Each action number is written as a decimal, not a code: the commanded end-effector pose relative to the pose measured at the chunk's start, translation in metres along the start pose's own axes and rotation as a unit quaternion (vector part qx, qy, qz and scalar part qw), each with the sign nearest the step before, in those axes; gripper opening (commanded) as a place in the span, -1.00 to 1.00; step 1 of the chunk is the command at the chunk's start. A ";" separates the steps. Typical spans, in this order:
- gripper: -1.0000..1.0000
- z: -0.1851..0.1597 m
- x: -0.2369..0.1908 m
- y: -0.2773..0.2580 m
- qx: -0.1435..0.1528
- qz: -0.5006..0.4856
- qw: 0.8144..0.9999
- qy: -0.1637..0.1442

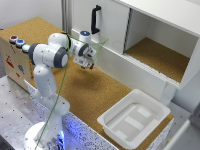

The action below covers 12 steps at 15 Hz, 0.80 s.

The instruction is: Put the purple object on top of the drawer

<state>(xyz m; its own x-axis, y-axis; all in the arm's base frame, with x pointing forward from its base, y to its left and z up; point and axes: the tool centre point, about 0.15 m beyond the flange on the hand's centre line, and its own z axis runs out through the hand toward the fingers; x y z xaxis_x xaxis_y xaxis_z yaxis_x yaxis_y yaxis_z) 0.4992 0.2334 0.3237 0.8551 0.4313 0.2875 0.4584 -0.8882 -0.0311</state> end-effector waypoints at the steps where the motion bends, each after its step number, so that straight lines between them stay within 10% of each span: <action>1: -1.00 -0.073 0.069 -0.061 0.005 -0.128 0.992 0.006; 12: -1.00 -0.131 0.100 -0.181 0.065 -0.451 0.890 -0.023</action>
<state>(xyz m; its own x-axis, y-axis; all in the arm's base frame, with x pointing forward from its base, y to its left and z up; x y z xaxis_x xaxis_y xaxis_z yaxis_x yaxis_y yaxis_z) 0.4728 0.3674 0.4613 0.3150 0.8835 0.3467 0.9116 -0.3834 0.1486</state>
